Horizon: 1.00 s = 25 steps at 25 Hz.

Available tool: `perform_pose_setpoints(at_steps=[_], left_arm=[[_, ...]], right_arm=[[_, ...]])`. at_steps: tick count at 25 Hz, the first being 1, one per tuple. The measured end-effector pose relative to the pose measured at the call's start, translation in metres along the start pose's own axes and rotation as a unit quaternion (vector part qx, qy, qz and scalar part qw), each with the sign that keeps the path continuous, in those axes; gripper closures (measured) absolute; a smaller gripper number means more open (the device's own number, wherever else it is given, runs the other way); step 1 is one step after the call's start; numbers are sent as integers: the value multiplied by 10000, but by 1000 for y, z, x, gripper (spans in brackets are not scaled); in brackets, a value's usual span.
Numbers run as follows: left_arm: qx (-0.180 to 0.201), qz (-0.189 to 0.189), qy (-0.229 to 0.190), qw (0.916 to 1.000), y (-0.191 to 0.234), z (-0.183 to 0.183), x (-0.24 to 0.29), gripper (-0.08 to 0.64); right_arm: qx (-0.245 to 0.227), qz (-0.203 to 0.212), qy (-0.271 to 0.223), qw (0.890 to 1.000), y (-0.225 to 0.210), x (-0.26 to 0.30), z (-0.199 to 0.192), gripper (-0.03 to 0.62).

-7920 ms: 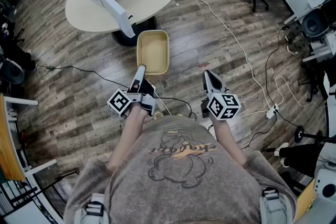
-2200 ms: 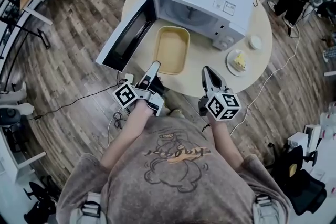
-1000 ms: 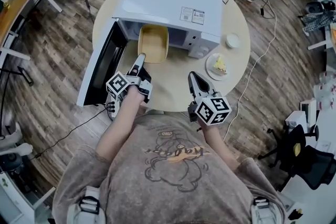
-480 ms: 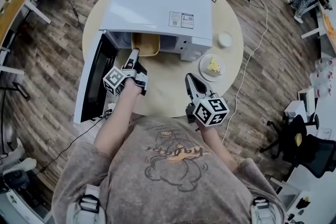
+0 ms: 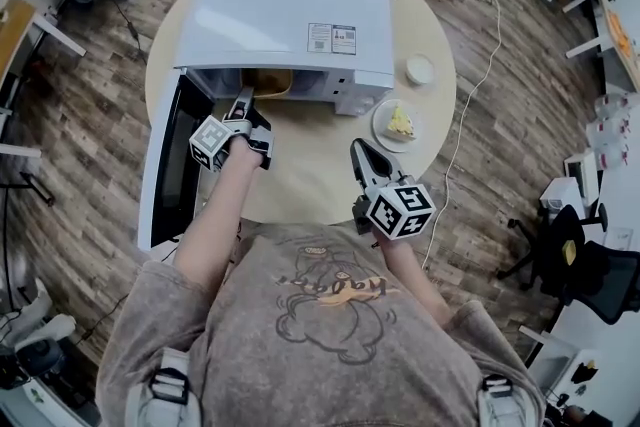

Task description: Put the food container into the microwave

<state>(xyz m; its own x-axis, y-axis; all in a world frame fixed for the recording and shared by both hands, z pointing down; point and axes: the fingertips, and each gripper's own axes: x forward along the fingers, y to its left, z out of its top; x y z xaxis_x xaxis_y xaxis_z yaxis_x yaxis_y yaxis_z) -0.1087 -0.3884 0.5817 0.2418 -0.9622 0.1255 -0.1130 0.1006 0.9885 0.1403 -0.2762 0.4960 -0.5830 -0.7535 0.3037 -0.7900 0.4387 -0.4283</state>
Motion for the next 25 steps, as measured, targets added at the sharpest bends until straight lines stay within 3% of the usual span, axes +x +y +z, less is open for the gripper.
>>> perform_pose_setpoints(at_steps=[25], left_arm=[[228, 444, 1, 9988, 25, 7, 41, 344]], right_arm=[[117, -145, 74, 9998, -7, 10, -2, 592]])
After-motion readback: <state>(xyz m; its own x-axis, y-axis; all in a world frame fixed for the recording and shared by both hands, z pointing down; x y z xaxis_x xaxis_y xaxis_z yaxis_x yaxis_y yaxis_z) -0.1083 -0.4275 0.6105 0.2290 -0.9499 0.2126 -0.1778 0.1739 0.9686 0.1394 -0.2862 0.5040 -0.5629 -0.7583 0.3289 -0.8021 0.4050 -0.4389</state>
